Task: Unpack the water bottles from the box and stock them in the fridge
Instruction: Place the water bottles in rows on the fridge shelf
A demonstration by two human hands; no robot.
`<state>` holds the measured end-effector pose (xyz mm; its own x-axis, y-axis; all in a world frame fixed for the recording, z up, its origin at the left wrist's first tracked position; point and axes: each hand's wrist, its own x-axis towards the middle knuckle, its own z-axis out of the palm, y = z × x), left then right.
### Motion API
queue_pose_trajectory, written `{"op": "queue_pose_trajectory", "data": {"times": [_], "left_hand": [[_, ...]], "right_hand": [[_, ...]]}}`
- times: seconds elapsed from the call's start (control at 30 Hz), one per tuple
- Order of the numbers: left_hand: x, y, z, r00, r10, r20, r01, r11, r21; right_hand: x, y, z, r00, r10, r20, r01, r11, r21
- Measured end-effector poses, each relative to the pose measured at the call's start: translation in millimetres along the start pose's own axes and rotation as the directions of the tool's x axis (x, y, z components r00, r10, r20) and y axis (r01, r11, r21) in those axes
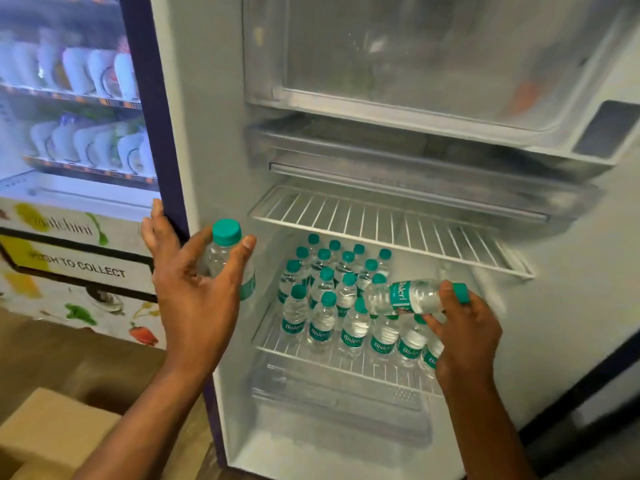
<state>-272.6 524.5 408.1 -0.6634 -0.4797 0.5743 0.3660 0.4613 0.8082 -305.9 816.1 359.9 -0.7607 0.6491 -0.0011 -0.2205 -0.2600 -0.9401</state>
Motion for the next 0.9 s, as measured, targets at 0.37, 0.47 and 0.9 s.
{"op": "queue_pose_trajectory", "data": {"times": [0.37,0.47,0.9], "left_hand": [[6,-19,27,0.986,0.103,-0.134,-0.102,0.995,0.020],[8,-28,30,0.979,0.129,-0.159,-0.123,0.991,0.045],[7,-42,38,0.974,0.156,-0.163,-0.149,0.987,0.058]], "right_hand": [[88,27,26,0.960,-0.206,-0.189,0.199,0.979,-0.055],[106,39,32,0.939,-0.280,-0.197,0.251,0.955,-0.160],[153,82,55,0.978,-0.166,0.123,0.206,0.822,-0.532]]}}
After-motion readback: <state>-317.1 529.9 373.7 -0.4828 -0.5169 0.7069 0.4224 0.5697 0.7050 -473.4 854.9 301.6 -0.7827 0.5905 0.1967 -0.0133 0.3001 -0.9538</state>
